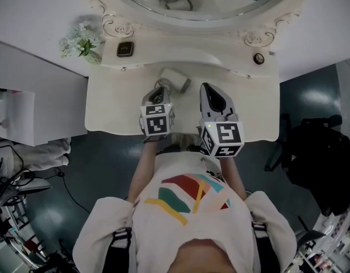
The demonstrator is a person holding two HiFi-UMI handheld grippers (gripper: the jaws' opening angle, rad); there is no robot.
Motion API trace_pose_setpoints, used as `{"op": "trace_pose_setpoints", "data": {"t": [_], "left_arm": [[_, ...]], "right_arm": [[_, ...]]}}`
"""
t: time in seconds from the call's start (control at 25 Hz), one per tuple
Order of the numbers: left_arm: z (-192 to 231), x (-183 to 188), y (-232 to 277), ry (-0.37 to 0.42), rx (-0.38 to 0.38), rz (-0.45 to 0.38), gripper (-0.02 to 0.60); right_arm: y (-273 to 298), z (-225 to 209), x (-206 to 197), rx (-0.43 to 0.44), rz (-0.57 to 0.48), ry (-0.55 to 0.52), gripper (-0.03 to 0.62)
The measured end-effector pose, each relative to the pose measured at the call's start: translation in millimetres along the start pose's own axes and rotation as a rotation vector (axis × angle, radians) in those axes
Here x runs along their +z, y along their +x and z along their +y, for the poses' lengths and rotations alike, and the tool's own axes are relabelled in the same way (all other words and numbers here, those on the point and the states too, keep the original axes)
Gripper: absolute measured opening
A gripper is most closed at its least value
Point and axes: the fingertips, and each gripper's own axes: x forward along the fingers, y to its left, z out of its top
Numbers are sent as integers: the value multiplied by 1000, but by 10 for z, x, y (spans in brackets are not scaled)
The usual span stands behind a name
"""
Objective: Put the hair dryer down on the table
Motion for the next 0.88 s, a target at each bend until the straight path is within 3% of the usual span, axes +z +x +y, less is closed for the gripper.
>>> {"op": "trace_pose_setpoints", "data": {"t": [0.12,0.32,0.52,0.88], "left_arm": [[-27,-3,-12,7,-10,-1,14],[-29,-25,-30,3,-10,23,84],[-33,39,-70,14,-18,12,109],[-86,584,-324,5,-34,-132,109]], "right_arm": [[-19,-2,10,1,-2,2,0],[-32,7,17,10,-7,2,0],[-44,37,28,20,-11,-1,0],[-75,58,64,27,-26,-3,0]]}}
